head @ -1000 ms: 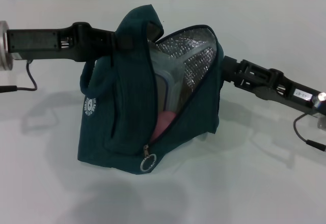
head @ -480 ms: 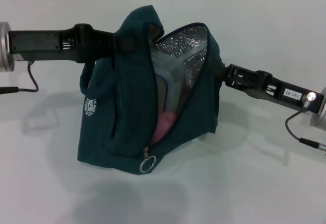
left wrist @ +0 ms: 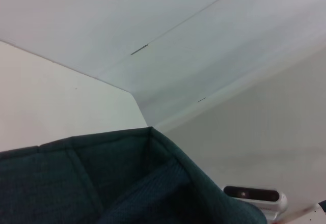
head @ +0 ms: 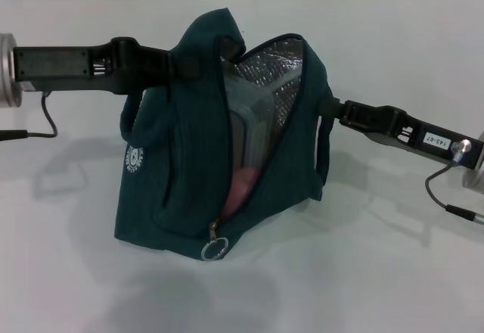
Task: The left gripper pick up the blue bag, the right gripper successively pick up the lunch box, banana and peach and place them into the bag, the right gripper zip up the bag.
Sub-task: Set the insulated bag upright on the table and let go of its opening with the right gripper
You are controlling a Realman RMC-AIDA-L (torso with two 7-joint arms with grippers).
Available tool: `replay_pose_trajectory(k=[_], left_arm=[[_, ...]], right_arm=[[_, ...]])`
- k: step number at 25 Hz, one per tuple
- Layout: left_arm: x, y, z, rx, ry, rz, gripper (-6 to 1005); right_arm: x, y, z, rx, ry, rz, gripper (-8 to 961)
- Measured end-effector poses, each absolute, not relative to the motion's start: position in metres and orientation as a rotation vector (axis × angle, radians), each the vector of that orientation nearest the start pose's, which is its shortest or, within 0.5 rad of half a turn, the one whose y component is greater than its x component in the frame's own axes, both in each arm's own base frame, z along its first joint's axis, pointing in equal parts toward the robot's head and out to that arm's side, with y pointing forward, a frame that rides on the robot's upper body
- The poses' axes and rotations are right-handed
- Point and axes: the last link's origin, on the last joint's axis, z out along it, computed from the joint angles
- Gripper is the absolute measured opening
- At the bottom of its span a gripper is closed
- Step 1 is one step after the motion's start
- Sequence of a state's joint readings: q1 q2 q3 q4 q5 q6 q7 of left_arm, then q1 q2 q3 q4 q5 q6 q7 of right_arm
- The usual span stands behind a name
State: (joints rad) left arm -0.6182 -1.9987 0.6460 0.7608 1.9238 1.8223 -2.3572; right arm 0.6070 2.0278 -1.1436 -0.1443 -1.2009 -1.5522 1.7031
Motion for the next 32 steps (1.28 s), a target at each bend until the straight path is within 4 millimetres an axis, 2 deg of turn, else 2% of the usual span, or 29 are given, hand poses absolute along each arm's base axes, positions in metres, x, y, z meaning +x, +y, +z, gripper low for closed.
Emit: replay_pose_trajectory(k=[2,11,15,23,27,32], left_arm=[[-0.214,0.343,0.058,-2.618,-1.705,-0.961,66],[-0.214,0.343,0.058,-2.621,-1.703,-0.962,67],[-0.214,0.343,0.058,-2.62,-1.704,-0.966,67],[-0.216,0.342,0.058,-2.612,-1.71,-0.969,68],[-0.215,0.342,0.058,-2.615,-1.707,-0.969,68],[-0.213,0.343,0.058,-2.622,-1.702,-0.968,69]], right_arm=[[0.232,0.32,-0.041,-2.406,1.548,1.402,338],[0.233,0.32,-0.04,-2.397,1.536,1.411,-1],[0.235,0.316,-0.038,-2.387,1.549,1.431,26],[0.257,0.303,-0.033,-2.314,1.602,1.41,97],[0.252,0.303,-0.034,-2.346,1.568,1.422,159],[0.242,0.309,-0.043,-2.385,1.64,1.381,236]])
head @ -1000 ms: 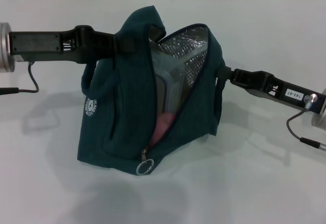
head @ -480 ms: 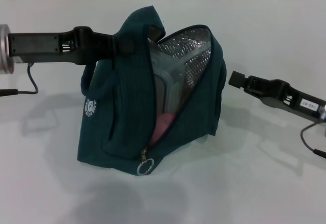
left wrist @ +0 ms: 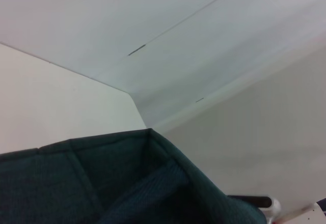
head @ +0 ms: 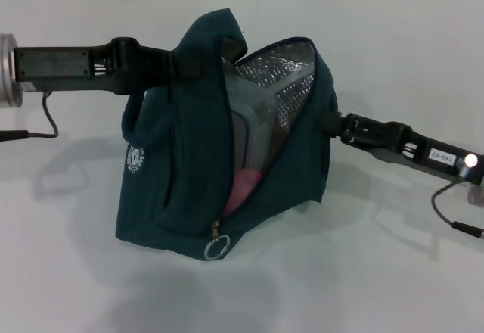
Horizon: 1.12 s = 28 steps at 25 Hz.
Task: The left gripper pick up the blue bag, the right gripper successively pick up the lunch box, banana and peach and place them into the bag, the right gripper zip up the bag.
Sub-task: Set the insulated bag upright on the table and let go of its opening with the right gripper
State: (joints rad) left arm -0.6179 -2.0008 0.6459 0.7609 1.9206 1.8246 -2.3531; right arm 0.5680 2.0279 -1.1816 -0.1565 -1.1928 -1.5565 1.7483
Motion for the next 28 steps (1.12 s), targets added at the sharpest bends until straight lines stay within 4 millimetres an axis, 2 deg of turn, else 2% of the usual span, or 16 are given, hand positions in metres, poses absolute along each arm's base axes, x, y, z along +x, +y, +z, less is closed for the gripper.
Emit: replay_pose_trajectory(k=[11,14,28], left_arm=[[-0.212,0.343,0.056,-2.631,-1.702,-0.961,70],[-0.21,0.343,0.055,-2.642,-1.697,-0.955,71],[-0.205,0.346,0.053,-2.664,-1.677,-0.953,72]], right_arm=[[0.243,0.313,-0.042,-2.332,1.687,1.386,681],[0.243,0.315,-0.041,-2.321,1.681,1.397,868],[0.227,0.332,-0.047,-2.313,1.764,1.378,867]])
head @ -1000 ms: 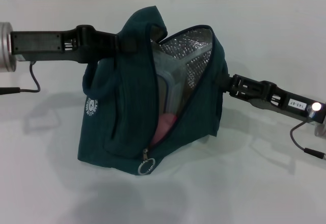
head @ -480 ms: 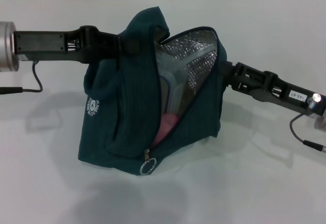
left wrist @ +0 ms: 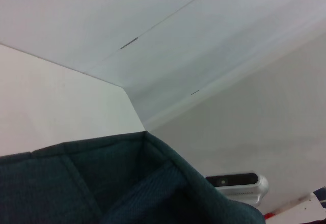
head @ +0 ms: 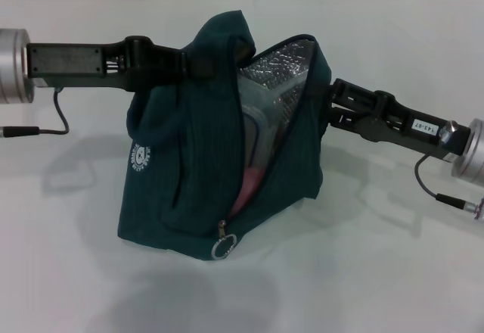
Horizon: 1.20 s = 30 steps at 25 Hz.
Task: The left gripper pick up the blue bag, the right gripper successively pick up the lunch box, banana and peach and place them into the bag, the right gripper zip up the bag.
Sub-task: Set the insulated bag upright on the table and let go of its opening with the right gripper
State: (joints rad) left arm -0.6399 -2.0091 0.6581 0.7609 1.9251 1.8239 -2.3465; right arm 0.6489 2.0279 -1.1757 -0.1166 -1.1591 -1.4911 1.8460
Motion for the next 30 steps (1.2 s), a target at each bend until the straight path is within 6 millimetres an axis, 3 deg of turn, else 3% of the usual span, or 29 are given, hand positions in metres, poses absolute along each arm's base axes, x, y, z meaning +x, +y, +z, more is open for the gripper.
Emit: replay_pose_trajectory(k=[7,13,16,30], left_arm=[[-0.207,0.344,0.052,-2.661,-1.68,-0.956,73],[-0.205,0.344,0.051,-2.669,-1.672,-0.957,74],[-0.205,0.344,0.051,-2.671,-1.669,-0.958,74],[-0.204,0.345,0.051,-2.677,-1.658,-0.964,76]], right_arm=[[0.233,0.332,-0.046,-2.273,1.769,1.376,855],[0.234,0.333,-0.047,-2.272,1.758,1.362,646],[0.234,0.333,-0.047,-2.273,1.753,1.364,456],[0.226,0.33,-0.036,-2.332,1.576,1.468,366]])
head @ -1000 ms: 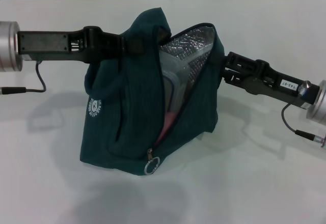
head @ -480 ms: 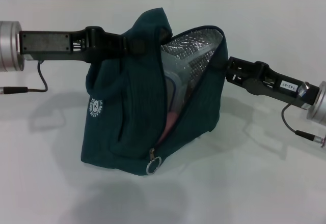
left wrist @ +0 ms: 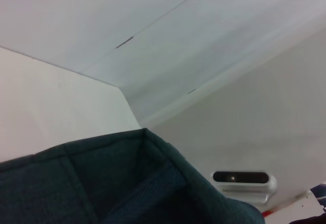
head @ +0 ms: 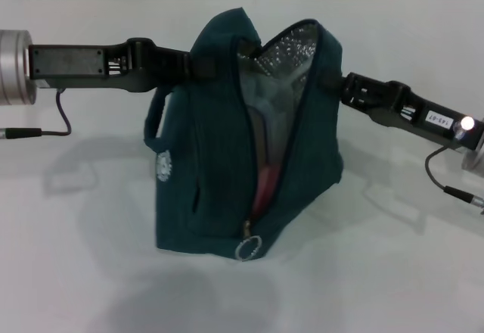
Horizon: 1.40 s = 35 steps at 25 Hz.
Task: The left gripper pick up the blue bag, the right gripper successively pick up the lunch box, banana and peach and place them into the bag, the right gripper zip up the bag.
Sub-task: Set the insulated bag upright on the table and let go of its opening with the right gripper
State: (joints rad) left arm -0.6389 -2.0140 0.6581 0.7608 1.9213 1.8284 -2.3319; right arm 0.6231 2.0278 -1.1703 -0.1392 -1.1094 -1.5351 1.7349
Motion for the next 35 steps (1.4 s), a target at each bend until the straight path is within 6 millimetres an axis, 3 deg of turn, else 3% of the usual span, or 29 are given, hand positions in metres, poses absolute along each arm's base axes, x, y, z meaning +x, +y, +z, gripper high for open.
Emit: replay_pose_trajectory(k=[7,20,26,35], left_arm=[[-0.201,0.344,0.049,-2.684,-1.664,-0.979,76],[-0.186,0.338,0.028,-2.718,-1.685,-1.073,78],[-0.189,0.338,0.007,-2.681,-1.794,-1.111,78],[-0.199,0.337,-0.009,-2.646,-1.826,-1.023,79]], right_arm=[[0.224,0.326,-0.025,-2.358,1.48,1.54,306],[0.24,0.308,-0.004,-2.337,1.416,1.606,187],[0.251,0.302,0.001,-2.31,1.421,1.591,157],[0.254,0.306,-0.004,-2.286,1.446,1.545,111]])
